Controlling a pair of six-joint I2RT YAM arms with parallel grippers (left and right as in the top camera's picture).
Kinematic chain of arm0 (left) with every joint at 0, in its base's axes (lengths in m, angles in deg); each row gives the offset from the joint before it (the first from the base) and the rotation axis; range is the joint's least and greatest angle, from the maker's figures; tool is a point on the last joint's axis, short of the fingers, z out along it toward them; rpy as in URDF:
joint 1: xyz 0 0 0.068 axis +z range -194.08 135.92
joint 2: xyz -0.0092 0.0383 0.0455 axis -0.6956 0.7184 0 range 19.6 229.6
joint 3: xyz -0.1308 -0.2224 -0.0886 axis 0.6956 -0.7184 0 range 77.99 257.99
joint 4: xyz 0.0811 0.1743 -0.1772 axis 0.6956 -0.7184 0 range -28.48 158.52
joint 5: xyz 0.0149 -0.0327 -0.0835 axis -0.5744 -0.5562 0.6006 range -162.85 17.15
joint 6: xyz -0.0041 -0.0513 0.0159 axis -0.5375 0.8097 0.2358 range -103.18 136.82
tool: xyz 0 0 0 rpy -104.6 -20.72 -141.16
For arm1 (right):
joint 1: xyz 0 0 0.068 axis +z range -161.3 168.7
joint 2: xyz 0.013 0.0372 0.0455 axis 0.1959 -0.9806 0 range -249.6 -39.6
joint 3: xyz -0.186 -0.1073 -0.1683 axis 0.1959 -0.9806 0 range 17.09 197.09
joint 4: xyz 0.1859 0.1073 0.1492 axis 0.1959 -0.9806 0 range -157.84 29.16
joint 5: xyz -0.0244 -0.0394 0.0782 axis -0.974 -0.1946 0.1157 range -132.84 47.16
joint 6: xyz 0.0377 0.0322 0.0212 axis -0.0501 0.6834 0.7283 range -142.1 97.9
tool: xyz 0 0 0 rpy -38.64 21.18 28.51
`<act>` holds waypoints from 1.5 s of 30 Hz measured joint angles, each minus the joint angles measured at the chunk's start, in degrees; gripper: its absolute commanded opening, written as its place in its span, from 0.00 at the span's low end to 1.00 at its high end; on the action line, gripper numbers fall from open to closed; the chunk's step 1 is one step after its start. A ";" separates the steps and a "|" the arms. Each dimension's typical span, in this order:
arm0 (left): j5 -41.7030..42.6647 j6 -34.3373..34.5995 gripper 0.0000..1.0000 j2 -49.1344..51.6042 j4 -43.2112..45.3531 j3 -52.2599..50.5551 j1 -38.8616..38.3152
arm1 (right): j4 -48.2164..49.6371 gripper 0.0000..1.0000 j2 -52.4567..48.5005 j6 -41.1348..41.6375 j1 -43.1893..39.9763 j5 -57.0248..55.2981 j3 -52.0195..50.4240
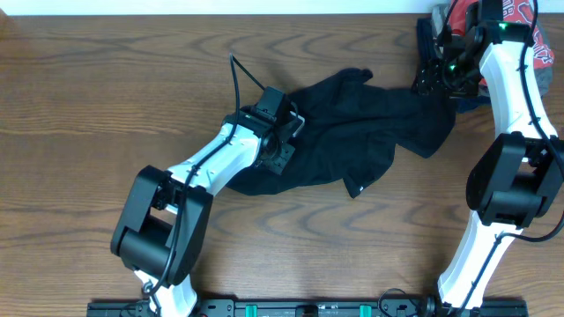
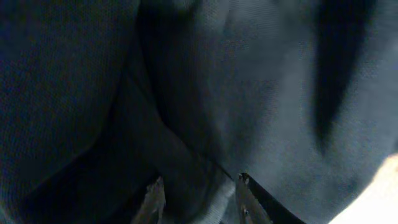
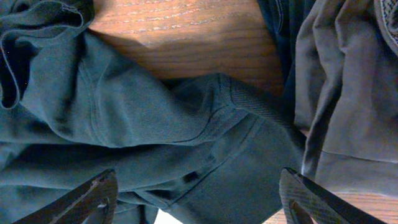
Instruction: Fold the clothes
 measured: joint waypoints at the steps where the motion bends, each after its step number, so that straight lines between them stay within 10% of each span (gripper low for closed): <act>1: -0.74 0.42 0.39 0.09 0.26 0.00 -0.02 | 0.02 0.81 0.00 0.02 0.00 0.00 0.00; 13: -5.35 1.90 0.40 0.26 2.60 0.00 -0.02 | 0.00 0.81 0.00 0.00 0.17 0.00 0.00; 20: -5.44 2.16 0.69 1.03 2.62 0.00 -0.02 | 0.02 0.80 0.00 0.00 0.17 0.00 0.00; 27: -5.44 1.64 0.70 1.03 1.60 0.00 -0.02 | 0.00 0.81 0.00 0.00 0.17 0.00 0.00; 34: -5.53 -0.02 0.27 1.42 0.48 0.00 -0.02 | 0.00 0.80 0.00 0.00 0.17 0.00 0.00; 45: -10.23 -0.72 0.06 1.57 -1.84 0.22 -0.02 | 0.00 0.80 0.00 0.00 0.17 -0.02 0.00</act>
